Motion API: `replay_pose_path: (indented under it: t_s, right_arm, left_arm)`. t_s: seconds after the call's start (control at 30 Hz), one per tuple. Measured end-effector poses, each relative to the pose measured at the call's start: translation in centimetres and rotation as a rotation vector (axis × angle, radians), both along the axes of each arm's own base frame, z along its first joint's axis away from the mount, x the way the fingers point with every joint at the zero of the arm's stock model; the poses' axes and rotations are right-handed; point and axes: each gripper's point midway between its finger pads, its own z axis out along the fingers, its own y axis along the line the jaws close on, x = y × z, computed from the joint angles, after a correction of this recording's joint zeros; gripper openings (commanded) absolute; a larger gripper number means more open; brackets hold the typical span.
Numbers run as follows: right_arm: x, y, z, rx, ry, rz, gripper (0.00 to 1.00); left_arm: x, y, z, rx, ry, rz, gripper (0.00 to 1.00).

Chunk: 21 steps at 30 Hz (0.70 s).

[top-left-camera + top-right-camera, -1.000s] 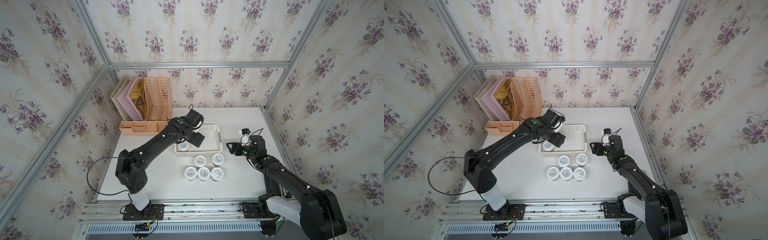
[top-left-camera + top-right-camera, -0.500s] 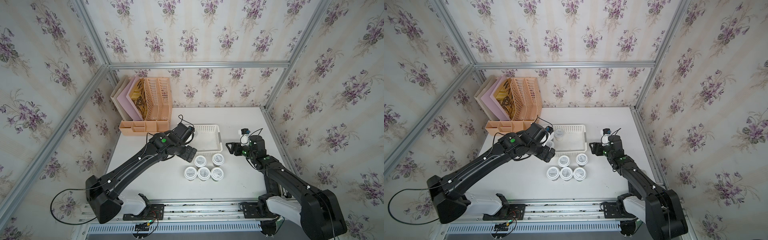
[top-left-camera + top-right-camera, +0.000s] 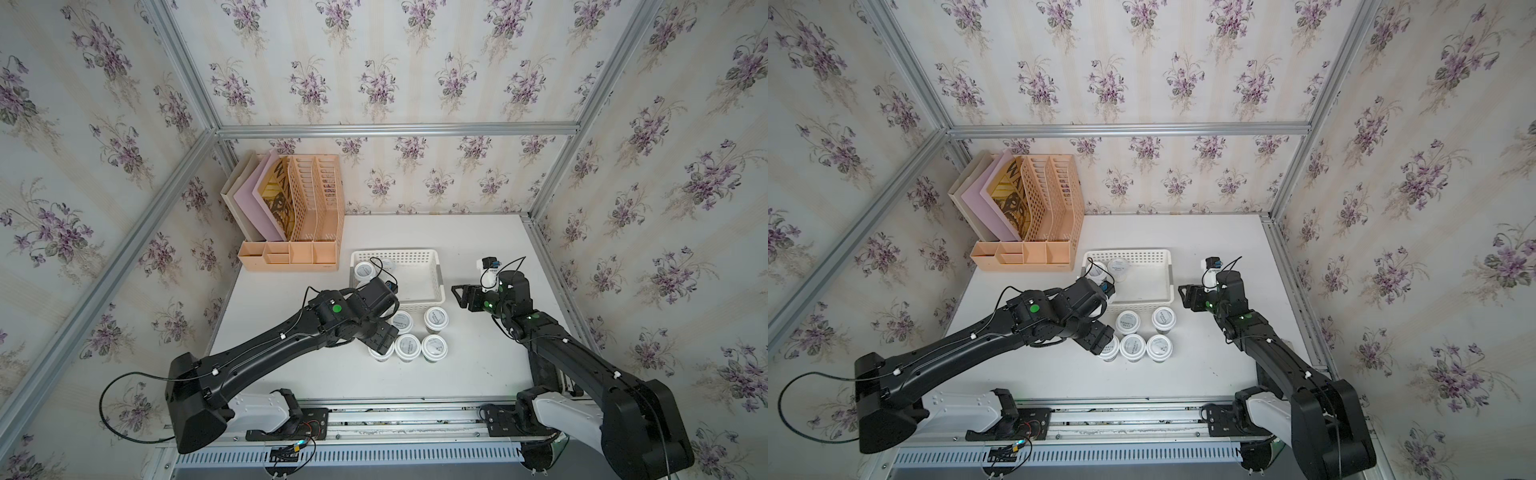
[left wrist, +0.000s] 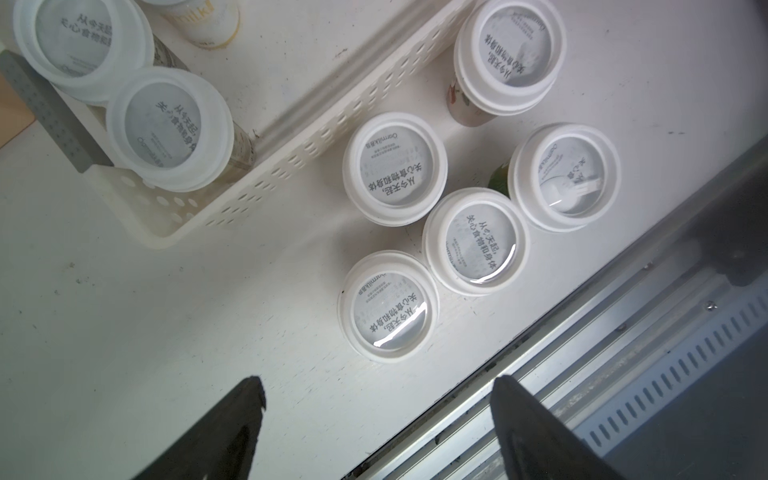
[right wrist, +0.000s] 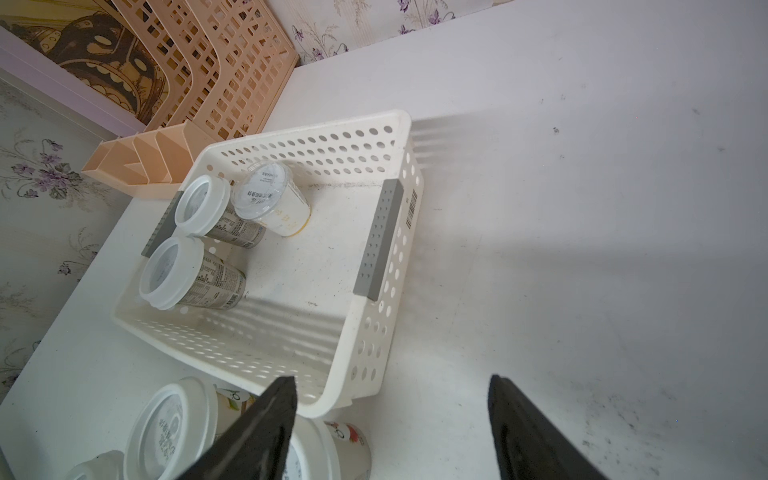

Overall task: Put the yogurt in the basket
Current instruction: Pick up the yogurt from the center of the board.

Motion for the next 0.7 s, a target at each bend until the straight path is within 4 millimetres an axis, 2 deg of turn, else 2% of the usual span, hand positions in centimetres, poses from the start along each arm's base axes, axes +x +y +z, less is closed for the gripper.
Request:
replay_pose_path:
  t_s: [0.23, 0.47, 0.7]
  right_arm:
    - [0.0, 0.0, 0.0, 0.000, 0.000, 0.001, 0.77]
    - [0.0, 0.1, 0.0, 0.000, 0.000, 0.003, 0.77]
    - [0.0, 0.1, 0.0, 0.000, 0.000, 0.002, 0.78]
  left_arm:
    - [0.1, 0.6, -1.9, 0.036, 0.000, 0.021, 0.87]
    - [0.2, 0.1, -3.8, 0.052, 0.024, 0.020, 0.88]
    - [0.3, -0.5, -4.7, 0.048, 0.042, 0.013, 0.84]
